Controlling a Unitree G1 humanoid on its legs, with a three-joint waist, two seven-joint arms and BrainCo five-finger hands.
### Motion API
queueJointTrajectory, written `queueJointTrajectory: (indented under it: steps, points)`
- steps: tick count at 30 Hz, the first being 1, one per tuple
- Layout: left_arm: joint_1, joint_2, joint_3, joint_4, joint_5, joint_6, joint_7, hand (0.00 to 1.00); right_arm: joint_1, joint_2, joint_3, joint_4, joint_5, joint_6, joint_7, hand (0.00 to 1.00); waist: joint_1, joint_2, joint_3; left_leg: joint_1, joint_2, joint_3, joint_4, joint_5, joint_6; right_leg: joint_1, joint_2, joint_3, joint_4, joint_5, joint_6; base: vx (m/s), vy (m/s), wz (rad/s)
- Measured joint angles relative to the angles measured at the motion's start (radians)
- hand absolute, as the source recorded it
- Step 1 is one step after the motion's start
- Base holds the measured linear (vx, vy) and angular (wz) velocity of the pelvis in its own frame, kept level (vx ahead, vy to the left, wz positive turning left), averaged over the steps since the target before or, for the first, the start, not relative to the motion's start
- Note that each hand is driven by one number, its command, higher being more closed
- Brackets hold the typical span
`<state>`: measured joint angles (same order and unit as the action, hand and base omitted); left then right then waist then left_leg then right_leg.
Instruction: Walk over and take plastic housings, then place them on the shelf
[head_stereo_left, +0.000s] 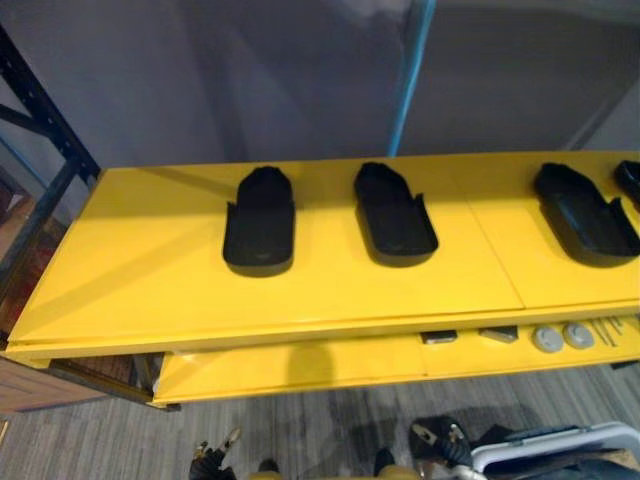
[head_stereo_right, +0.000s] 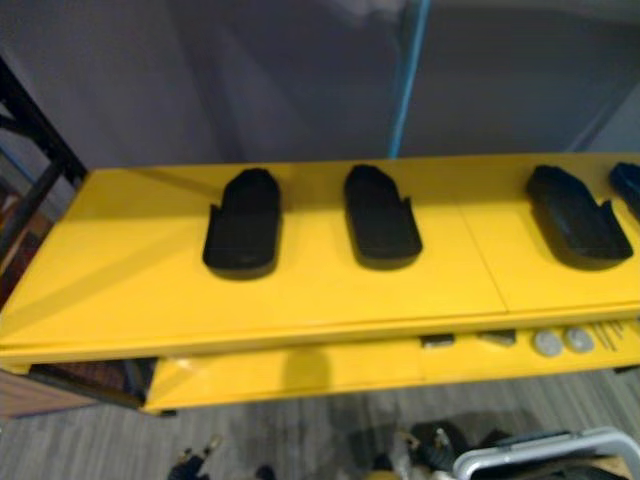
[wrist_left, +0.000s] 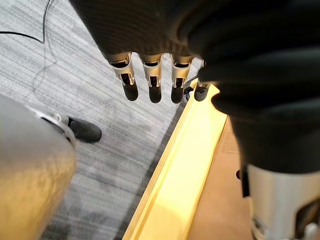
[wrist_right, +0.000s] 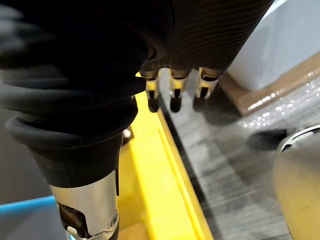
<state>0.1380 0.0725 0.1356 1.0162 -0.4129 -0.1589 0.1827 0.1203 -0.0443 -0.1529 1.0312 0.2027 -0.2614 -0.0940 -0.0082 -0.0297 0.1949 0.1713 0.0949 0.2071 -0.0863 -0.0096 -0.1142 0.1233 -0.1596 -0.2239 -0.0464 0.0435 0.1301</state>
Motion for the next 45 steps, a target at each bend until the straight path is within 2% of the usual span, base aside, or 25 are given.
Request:
queueJointTrajectory:
  steps: [11, 16, 19, 21, 24, 26, 29, 30, 31, 33, 34, 35, 36, 37, 38, 40, 45]
  points:
    - [-0.013, 0.002, -0.002, 0.006, 0.039, -0.005, 0.001, 0.0, -0.001, -0.001, 0.01, 0.001, 0.001, 0.0, -0.016, 0.0, -0.001, -0.006, 0.002, 0.005, 0.0, 0.021, 0.001, -0.006, -0.002, -0.005, 0.001, 0.021, -0.001, 0.003, 0.001, 0.01, 0.004, -0.04]
    - [-0.021, 0.003, -0.002, 0.009, 0.079, 0.011, -0.006, 0.0, -0.001, -0.003, 0.028, 0.001, 0.005, -0.007, -0.018, 0.0, 0.0, -0.006, 0.001, 0.021, 0.001, 0.057, 0.0, -0.013, -0.002, -0.009, 0.004, 0.055, -0.001, 0.007, 0.001, -0.01, 0.009, -0.2]
    - [-0.03, 0.009, -0.002, 0.008, 0.131, 0.036, -0.019, 0.0, 0.001, -0.001, 0.033, 0.0, -0.013, -0.033, -0.019, 0.0, -0.001, -0.009, -0.003, 0.022, 0.001, 0.09, 0.0, -0.018, -0.001, -0.028, 0.006, 0.089, -0.001, 0.009, 0.001, -0.02, 0.017, -0.34]
    - [-0.04, 0.011, -0.001, 0.006, 0.184, 0.086, -0.053, 0.0, 0.011, -0.001, 0.067, -0.024, -0.043, -0.068, -0.02, 0.0, -0.002, -0.011, -0.008, 0.023, 0.003, 0.133, 0.001, -0.024, -0.004, -0.055, 0.013, 0.129, 0.0, 0.019, -0.002, -0.01, 0.019, -0.53]
    - [-0.055, 0.029, -0.005, 0.008, 0.241, 0.138, -0.093, 0.0, 0.032, 0.0, 0.124, -0.09, -0.076, -0.086, -0.018, 0.0, -0.004, -0.015, -0.011, 0.042, 0.014, 0.194, 0.005, -0.037, -0.015, -0.078, 0.034, 0.193, 0.0, 0.031, -0.008, 0.03, 0.001, -0.67]
    - [-0.06, 0.038, -0.015, 0.015, 0.263, 0.153, -0.114, 0.0, 0.042, 0.0, 0.155, -0.122, -0.09, -0.086, -0.018, 0.0, -0.005, -0.018, -0.017, 0.056, 0.027, 0.233, 0.02, -0.053, -0.027, -0.09, 0.052, 0.23, 0.0, 0.036, -0.013, 0.06, -0.02, -0.65]
    - [-0.079, 0.038, -0.031, 0.021, 0.254, 0.157, -0.138, 0.0, 0.054, -0.015, 0.19, -0.151, -0.103, -0.087, -0.016, 0.0, -0.007, -0.023, -0.015, 0.009, 0.07, 0.213, 0.205, -0.152, -0.024, -0.102, 0.078, 0.294, 0.004, 0.04, -0.019, 0.06, -0.067, -0.62]
    - [-0.086, 0.027, -0.031, 0.021, 0.251, 0.147, -0.146, 0.0, 0.046, -0.03, 0.212, -0.154, -0.121, -0.087, -0.013, 0.0, -0.007, -0.02, -0.014, -0.034, 0.081, 0.141, 0.308, -0.194, 0.008, -0.111, 0.085, 0.329, 0.01, 0.043, -0.021, 0.04, -0.122, -0.64]
    - [-0.088, 0.02, -0.031, 0.022, 0.245, 0.142, -0.148, 0.0, 0.041, -0.04, 0.229, -0.153, -0.123, -0.087, -0.01, 0.0, -0.006, -0.017, -0.012, -0.054, 0.083, 0.098, 0.359, -0.214, 0.025, -0.115, 0.089, 0.347, 0.013, 0.044, -0.021, 0.01, -0.065, -0.91]
    - [-0.087, 0.004, -0.037, 0.023, 0.212, 0.112, -0.147, 0.0, 0.004, -0.074, 0.274, -0.15, -0.139, -0.088, 0.008, 0.0, 0.001, 0.005, 0.002, -0.11, 0.084, -0.055, 0.525, -0.305, 0.079, -0.13, 0.114, 0.43, 0.025, 0.05, -0.021, -0.06, 0.127, -1.07]
    - [-0.086, -0.004, -0.041, 0.023, 0.212, 0.105, -0.147, 0.0, -0.003, -0.082, 0.276, -0.145, -0.139, -0.089, 0.011, 0.0, 0.005, 0.02, 0.0, -0.114, 0.084, -0.09, 0.546, -0.336, 0.084, -0.141, 0.126, 0.453, 0.024, 0.051, -0.02, -0.09, 0.182, -1.28]
    - [-0.082, -0.011, -0.065, 0.022, 0.192, 0.098, -0.146, 0.0, -0.019, -0.1, 0.287, -0.138, -0.138, -0.09, 0.014, 0.0, 0.023, 0.051, -0.014, -0.114, 0.084, -0.128, 0.546, -0.385, 0.07, -0.173, 0.157, 0.499, 0.023, 0.064, -0.013, -0.11, 0.177, -1.11]
    - [-0.087, -0.014, -0.084, 0.023, 0.185, 0.097, -0.146, 0.0, -0.041, -0.107, 0.297, -0.137, -0.138, -0.095, 0.017, 0.0, 0.018, 0.069, -0.011, -0.117, 0.084, -0.113, 0.529, -0.418, 0.05, -0.196, 0.162, 0.508, 0.019, 0.086, -0.01, -0.12, 0.155, -0.91]
    - [-0.096, -0.014, -0.091, 0.026, 0.185, 0.098, -0.144, 0.0, -0.052, -0.106, 0.302, -0.136, -0.138, -0.1, 0.021, 0.0, 0.015, 0.065, -0.004, -0.118, 0.081, -0.106, 0.518, -0.431, 0.039, -0.209, 0.16, 0.5, 0.02, 0.1, -0.009, -0.14, 0.12, -0.63]
    - [-0.11, -0.007, -0.108, 0.026, 0.185, 0.103, -0.14, 0.0, -0.065, -0.1, 0.313, -0.136, -0.138, -0.108, 0.03, 0.0, 0.026, 0.047, 0.012, -0.118, 0.069, -0.083, 0.513, -0.434, 0.035, -0.224, 0.152, 0.46, 0.02, 0.126, -0.015, -0.1, 0.063, -0.5]
    - [-0.111, 0.003, -0.11, 0.026, 0.18, 0.108, -0.122, 0.0, -0.051, -0.097, 0.312, -0.136, -0.138, -0.108, 0.039, 0.0, 0.035, 0.044, 0.022, -0.107, 0.058, -0.061, 0.514, -0.434, 0.035, -0.223, 0.14, 0.409, 0.02, 0.138, -0.026, -0.06, 0.049, -0.41]
    - [-0.113, 0.001, -0.119, 0.026, 0.138, 0.109, -0.117, 0.0, -0.052, -0.101, 0.312, -0.135, -0.137, -0.105, 0.047, 0.0, 0.032, 0.057, 0.032, -0.106, 0.052, -0.085, 0.514, -0.434, 0.035, -0.218, 0.134, 0.391, 0.019, 0.139, -0.025, 0.0, -0.002, 0.04]
